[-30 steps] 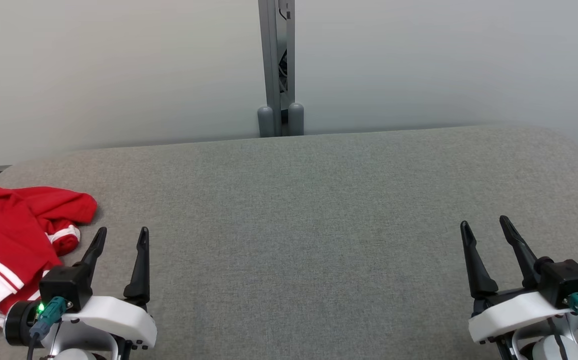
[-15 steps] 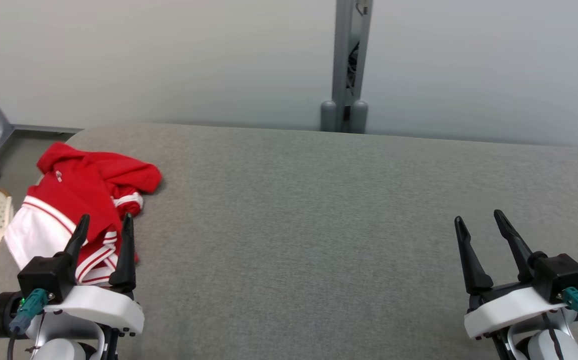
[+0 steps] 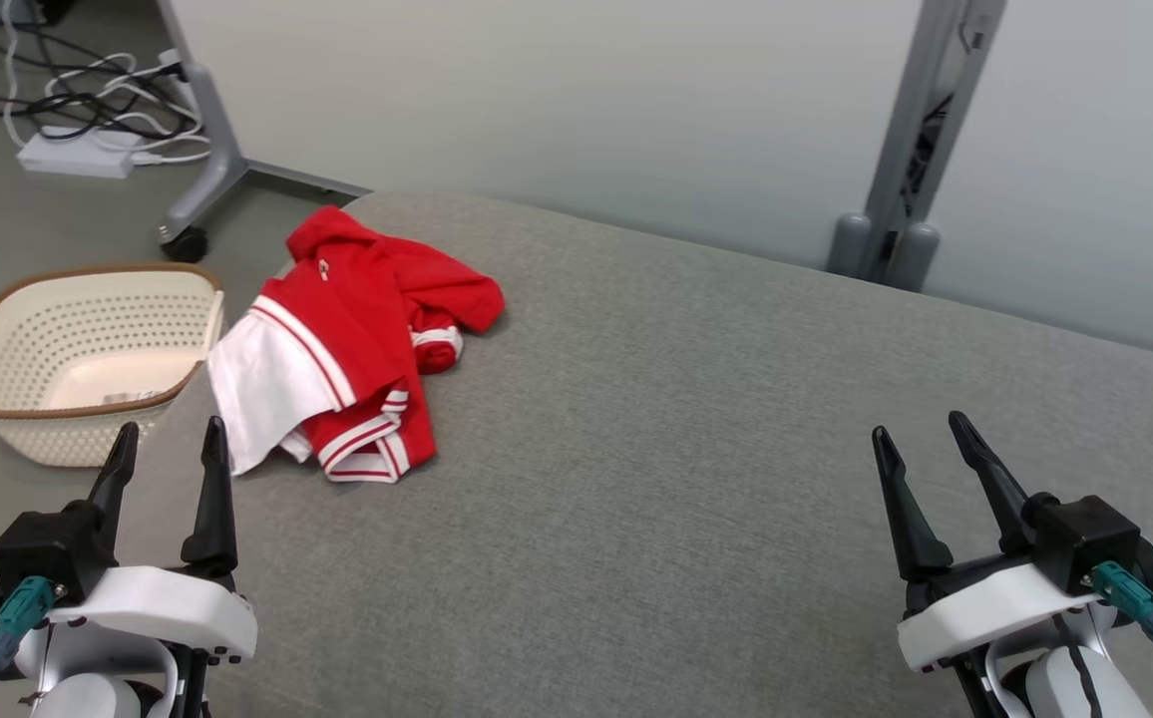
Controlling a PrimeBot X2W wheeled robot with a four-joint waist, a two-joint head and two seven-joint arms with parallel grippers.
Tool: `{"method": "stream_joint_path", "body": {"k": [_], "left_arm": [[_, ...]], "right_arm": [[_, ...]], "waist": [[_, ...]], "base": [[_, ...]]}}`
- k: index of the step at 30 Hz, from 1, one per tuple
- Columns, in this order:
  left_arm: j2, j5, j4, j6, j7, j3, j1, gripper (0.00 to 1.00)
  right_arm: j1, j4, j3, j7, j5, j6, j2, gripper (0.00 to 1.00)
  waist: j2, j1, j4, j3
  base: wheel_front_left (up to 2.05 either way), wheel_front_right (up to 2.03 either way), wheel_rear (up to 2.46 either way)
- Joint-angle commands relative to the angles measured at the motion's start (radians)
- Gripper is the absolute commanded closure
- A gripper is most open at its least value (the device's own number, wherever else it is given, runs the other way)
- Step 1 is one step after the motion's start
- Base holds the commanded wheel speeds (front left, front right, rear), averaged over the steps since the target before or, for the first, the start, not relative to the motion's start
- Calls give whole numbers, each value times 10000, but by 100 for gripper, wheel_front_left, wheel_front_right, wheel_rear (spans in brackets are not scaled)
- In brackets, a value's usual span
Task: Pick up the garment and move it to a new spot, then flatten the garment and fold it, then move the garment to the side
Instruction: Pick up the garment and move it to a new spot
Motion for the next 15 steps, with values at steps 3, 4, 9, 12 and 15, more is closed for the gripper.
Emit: {"method": "stream_joint_path", "body": {"k": [3, 4, 9, 12, 15], "left_arm": [[30, -58, 35, 14, -64, 8, -56, 0], [38, -56, 44, 23, -72, -2, -59, 0], [38, -66, 66, 83, -98, -30, -90, 0], [36, -84, 74, 97, -114, -53, -136, 0], [73, -65, 60, 121, -115, -68, -212, 0]], "right_arm": [[-97, 60, 30, -86, 57, 1, -23, 0], [-98, 69, 28, -90, 60, 1, -16, 0], [-111, 108, 47, -100, 77, 1, -6, 0], [-159, 140, 58, -106, 88, 1, -14, 0], [-200, 159, 57, -110, 103, 1, -38, 0]], "waist": [[0, 0, 272, 6], [0, 0, 291, 10], [0, 0, 299, 36], [0, 0, 291, 44], [0, 0, 288, 53]], "base": [[0, 0, 0], [0, 0, 0], [0, 0, 0], [0, 0, 0], [0, 0, 0]]}}
